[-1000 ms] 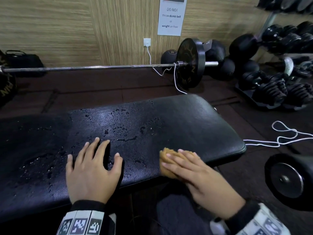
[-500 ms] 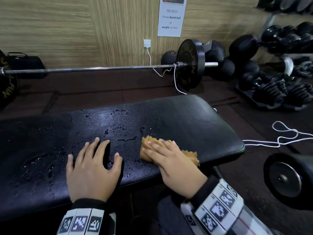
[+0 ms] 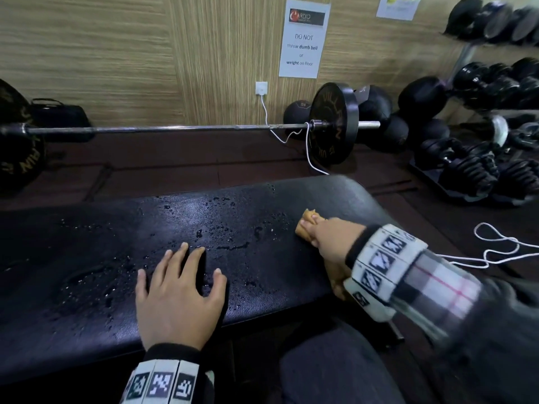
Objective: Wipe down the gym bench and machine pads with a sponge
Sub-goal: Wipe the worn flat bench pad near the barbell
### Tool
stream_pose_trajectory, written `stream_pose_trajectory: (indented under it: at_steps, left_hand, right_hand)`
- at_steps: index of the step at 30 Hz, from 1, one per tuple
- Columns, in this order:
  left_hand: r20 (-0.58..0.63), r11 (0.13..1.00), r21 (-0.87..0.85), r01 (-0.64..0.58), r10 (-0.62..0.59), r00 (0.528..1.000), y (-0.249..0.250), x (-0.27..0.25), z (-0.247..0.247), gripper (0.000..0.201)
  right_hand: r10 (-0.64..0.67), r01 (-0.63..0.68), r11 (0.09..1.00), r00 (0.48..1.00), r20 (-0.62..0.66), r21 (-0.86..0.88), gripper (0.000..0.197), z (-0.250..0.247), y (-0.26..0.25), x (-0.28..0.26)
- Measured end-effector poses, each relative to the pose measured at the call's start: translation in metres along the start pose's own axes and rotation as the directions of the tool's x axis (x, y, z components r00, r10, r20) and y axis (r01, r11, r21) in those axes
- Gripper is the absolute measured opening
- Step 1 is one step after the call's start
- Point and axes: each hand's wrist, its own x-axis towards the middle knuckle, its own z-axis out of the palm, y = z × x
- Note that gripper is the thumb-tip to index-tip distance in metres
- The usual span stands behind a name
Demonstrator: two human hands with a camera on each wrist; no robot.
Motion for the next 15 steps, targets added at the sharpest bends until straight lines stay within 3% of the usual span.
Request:
stream_pose_trajectory:
  at_steps: [3,6,9,12,15]
  left_hand:
    - [0.003,1.0,0.0,-0.001,0.001,1.0,0.0,0.0,0.0,0.061]
    - [-0.008,1.0,-0.006,-0.011,0.011,1.0,-0.001,0.0,0.001,0.059]
    - [-0.013,1.0,-0.014,-0.015,0.015,1.0,-0.002,0.0,0.001,0.058]
    - [-0.014,1.0,-0.016,-0.02,0.02,1.0,-0.004,0.001,0.002,0.057]
    - [-0.021,0.999,-0.014,-0.03,0.03,0.999,-0.004,0.001,0.002,0.055]
  right_hand:
    - [-0.021,0.02,0.995,1.0,-0.002,-0.097,0.056,-0.031,-0.022,0.013]
    - [-0.144,0.14,0.987,0.988,-0.052,-0.081,0.055,-0.039,-0.043,0.021]
    - [-0.323,0.317,0.945,0.943,-0.076,-0.079,0.056,-0.023,-0.056,0.02]
    - [-0.462,0.462,0.887,0.882,-0.09,-0.029,0.057,-0.002,-0.043,0.011]
    - [-0.483,0.488,0.872,0.871,-0.092,0.04,0.058,0.013,-0.014,0.004]
